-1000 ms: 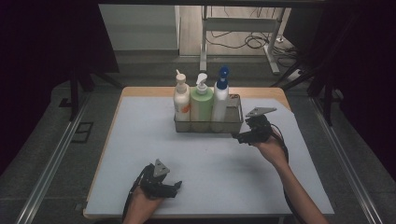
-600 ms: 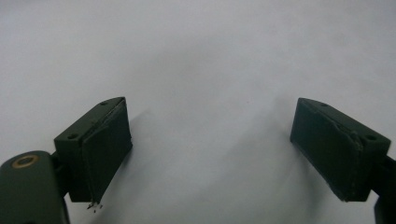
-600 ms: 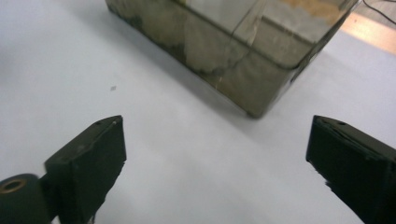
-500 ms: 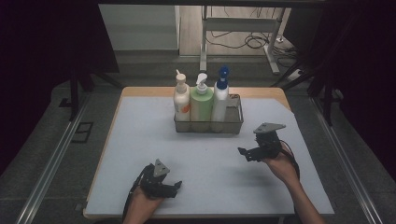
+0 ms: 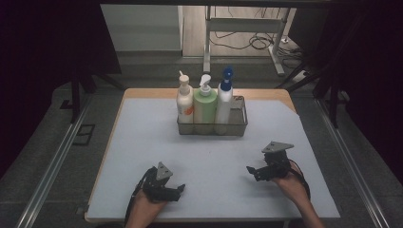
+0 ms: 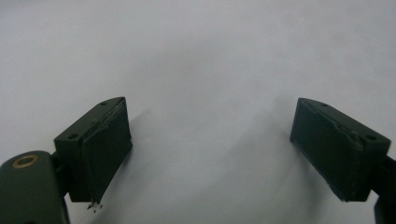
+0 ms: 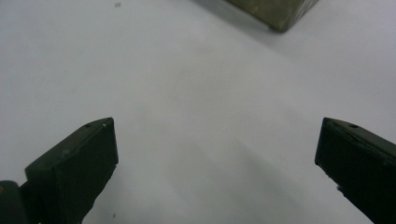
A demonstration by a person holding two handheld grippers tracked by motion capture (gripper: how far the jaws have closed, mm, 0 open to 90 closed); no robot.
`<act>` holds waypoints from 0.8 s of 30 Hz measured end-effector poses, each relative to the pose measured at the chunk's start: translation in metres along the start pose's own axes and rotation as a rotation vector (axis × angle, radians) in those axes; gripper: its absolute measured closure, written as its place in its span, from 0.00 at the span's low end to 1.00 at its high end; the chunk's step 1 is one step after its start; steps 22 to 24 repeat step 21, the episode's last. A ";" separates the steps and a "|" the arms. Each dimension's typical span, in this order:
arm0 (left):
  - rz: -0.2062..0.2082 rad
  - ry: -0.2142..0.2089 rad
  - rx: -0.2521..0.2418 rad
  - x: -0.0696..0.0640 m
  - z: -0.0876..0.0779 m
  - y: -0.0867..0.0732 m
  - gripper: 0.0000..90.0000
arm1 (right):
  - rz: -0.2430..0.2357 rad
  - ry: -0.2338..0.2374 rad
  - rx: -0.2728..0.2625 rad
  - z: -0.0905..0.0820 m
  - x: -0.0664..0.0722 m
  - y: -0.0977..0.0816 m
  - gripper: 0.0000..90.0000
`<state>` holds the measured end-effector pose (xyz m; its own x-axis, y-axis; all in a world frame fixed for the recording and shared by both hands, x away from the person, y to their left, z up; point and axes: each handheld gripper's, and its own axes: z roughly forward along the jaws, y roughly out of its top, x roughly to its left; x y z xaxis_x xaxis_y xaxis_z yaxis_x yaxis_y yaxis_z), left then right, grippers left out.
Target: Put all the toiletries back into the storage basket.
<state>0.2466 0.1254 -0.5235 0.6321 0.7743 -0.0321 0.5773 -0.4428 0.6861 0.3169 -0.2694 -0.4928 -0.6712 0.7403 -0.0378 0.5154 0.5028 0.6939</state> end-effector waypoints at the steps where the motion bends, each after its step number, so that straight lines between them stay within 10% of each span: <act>1: 0.000 0.000 0.000 0.000 0.000 0.000 0.13 | 0.000 0.002 0.011 0.001 0.001 -0.005 0.00; 24: -0.002 -0.001 0.001 0.000 0.000 0.000 0.13 | 0.033 0.023 0.010 0.012 0.007 -0.029 0.00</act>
